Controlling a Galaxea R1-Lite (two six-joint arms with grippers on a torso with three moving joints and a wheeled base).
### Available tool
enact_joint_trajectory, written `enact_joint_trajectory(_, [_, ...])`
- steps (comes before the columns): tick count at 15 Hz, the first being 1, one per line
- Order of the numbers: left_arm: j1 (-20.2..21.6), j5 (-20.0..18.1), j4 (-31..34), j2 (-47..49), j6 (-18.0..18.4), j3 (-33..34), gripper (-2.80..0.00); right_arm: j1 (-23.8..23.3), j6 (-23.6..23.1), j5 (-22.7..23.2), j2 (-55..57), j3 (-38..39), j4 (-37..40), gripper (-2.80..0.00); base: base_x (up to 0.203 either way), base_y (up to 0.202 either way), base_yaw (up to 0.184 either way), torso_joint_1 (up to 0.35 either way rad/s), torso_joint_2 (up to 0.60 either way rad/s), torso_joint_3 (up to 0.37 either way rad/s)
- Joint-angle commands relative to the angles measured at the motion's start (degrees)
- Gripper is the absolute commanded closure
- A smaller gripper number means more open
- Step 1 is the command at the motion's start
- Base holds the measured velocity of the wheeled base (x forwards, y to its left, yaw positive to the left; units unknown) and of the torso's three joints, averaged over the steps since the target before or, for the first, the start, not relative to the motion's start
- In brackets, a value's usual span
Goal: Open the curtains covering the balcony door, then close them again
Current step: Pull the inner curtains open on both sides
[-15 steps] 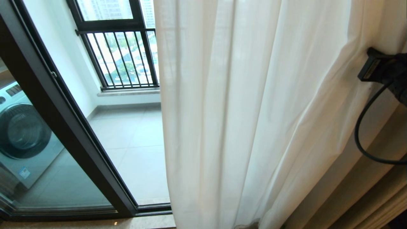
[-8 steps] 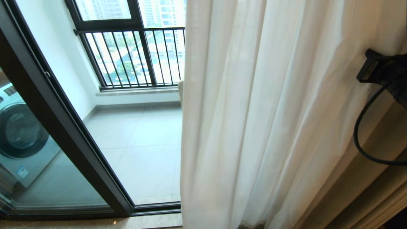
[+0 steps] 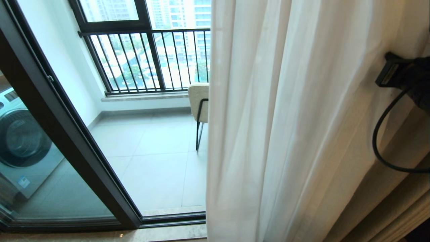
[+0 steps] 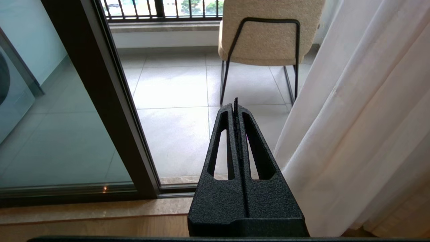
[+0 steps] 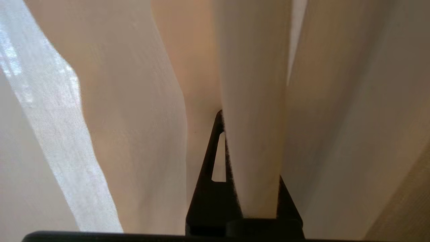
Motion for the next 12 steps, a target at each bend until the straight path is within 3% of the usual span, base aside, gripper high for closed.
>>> enact_joint_trajectory(1, [0.02,0.01,-0.01,-0.02,-0.03,0.01,0.0,-0.01,-0.06,-0.1,1.29,-0.86,-0.34,0.0,0.0,0.0,0.0,0.0,0.0,0.0])
enact_joint_trajectory(12, [0.02,0.01,-0.01,-0.02,-0.03,0.01,0.0,-2.43,-0.07,-0.01,6.34,-11.86,3.67,0.0,0.0,0.0,0.0,0.0,0.0,0.0])
